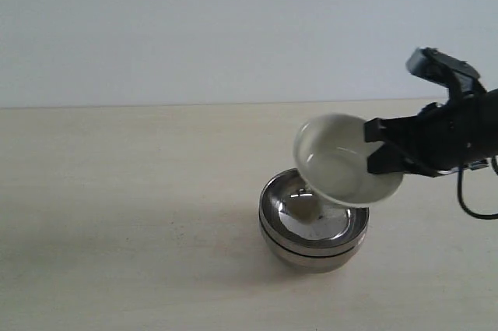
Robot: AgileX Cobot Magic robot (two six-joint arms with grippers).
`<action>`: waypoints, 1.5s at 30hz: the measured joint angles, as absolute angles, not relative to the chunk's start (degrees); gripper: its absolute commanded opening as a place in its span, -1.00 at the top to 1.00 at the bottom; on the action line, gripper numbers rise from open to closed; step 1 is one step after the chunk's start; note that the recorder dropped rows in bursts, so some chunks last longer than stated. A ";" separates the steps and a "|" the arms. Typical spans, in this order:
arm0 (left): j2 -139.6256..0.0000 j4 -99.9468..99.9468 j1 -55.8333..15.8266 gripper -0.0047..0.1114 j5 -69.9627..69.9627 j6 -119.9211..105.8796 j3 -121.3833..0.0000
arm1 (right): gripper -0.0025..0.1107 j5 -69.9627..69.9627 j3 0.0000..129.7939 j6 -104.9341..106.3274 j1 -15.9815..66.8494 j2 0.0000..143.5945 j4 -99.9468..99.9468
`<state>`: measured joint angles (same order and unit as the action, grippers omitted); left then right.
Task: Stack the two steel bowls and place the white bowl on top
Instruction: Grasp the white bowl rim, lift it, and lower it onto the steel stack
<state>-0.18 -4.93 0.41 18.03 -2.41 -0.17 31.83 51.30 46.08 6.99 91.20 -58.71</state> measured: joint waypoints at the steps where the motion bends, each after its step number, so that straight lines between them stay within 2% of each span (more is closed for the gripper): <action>1: -0.18 -4.93 0.41 0.85 18.03 -2.41 -0.17 | 0.96 31.48 51.42 46.25 8.58 91.20 -58.55; 9: -0.18 -4.93 0.41 0.85 18.03 -2.41 -0.17 | 0.96 21.87 51.80 43.33 17.71 92.69 -54.91; 19: -0.18 -4.93 0.41 0.85 18.03 -2.41 -0.17 | 0.96 18.96 51.80 42.32 18.19 97.89 -53.46; 41: -0.18 -4.93 0.41 0.85 18.03 -2.41 -0.17 | 0.94 19.97 51.80 41.89 18.19 100.12 -53.23; 42: -0.18 -4.93 0.41 0.85 18.03 -2.41 -0.17 | 0.90 19.89 51.80 41.89 18.19 100.12 -53.23; 45: -0.18 -4.93 0.41 0.85 18.03 -2.41 -0.17 | 0.40 19.42 51.90 42.13 18.29 100.12 -53.23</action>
<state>-0.18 -4.93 0.41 18.03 -2.41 -0.17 19.42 51.90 42.13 18.29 100.12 -53.23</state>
